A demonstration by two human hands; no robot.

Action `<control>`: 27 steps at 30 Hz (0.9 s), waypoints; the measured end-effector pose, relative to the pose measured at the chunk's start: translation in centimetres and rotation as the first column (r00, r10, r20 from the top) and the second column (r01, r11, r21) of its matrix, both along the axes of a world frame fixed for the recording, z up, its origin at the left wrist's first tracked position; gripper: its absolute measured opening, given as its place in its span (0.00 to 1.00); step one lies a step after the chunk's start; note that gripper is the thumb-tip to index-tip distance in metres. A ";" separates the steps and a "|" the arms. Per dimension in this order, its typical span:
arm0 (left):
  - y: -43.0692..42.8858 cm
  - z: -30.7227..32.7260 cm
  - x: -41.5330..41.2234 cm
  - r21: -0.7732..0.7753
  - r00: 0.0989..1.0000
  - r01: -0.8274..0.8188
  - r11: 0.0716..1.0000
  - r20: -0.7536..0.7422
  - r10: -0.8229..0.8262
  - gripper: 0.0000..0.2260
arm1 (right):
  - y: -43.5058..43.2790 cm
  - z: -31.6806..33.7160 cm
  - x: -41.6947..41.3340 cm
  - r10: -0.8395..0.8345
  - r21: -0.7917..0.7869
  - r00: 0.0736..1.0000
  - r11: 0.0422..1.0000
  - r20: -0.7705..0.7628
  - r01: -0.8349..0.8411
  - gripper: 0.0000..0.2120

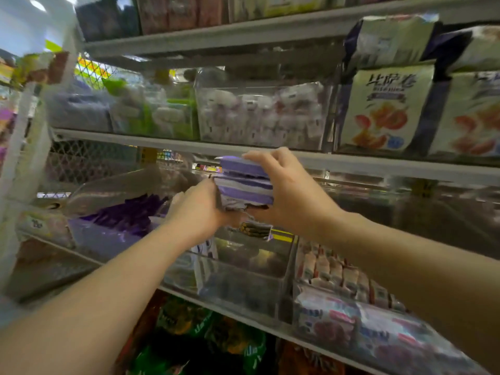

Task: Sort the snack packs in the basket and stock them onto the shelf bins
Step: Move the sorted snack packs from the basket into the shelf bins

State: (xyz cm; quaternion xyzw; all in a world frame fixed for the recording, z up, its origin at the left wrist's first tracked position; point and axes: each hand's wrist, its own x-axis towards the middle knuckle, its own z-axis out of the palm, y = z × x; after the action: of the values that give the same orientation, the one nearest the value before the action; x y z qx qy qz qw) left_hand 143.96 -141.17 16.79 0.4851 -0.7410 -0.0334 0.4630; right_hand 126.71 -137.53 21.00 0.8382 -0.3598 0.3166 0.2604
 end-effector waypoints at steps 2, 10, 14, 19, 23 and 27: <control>-0.9 -0.5 0.5 0.015 0.965 -0.248 0.969 0.092 0.246 0.24 | -1.8 -0.8 1.2 -0.009 0.011 1.000 1.000 -0.007 0.010 0.41; -3.0 -0.8 2.9 0.124 0.940 -0.180 0.976 -0.271 0.208 0.13 | -7.4 -0.6 4.8 -0.133 0.139 0.986 0.983 0.103 0.118 0.31; -3.7 -1.1 3.6 0.161 0.958 -0.120 0.980 -0.239 0.156 0.17 | -9.6 -1.2 5.5 -0.232 0.299 0.971 0.932 0.054 0.205 0.31; -4.6 -2.2 4.2 0.249 0.989 -0.061 0.967 -0.113 0.091 0.19 | -10.7 -1.2 4.9 -0.323 0.474 0.942 0.817 -0.092 0.327 0.29; -4.2 -2.3 4.5 0.170 0.972 -0.204 0.964 0.150 0.179 0.19 | -11.2 -0.8 4.1 -0.368 0.556 0.902 0.711 -0.226 0.430 0.33; -3.9 -2.1 4.3 0.216 0.930 -0.254 0.943 0.323 0.176 0.21 | -11.0 -0.1 3.4 -0.359 0.695 0.894 0.570 -0.269 0.438 0.37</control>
State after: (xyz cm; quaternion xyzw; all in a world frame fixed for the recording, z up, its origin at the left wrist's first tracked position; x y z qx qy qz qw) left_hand 148.25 -145.02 14.65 0.6185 -0.7341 -0.0029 0.2802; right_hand 130.12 -148.57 20.94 0.7814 -0.6227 0.0348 -0.0202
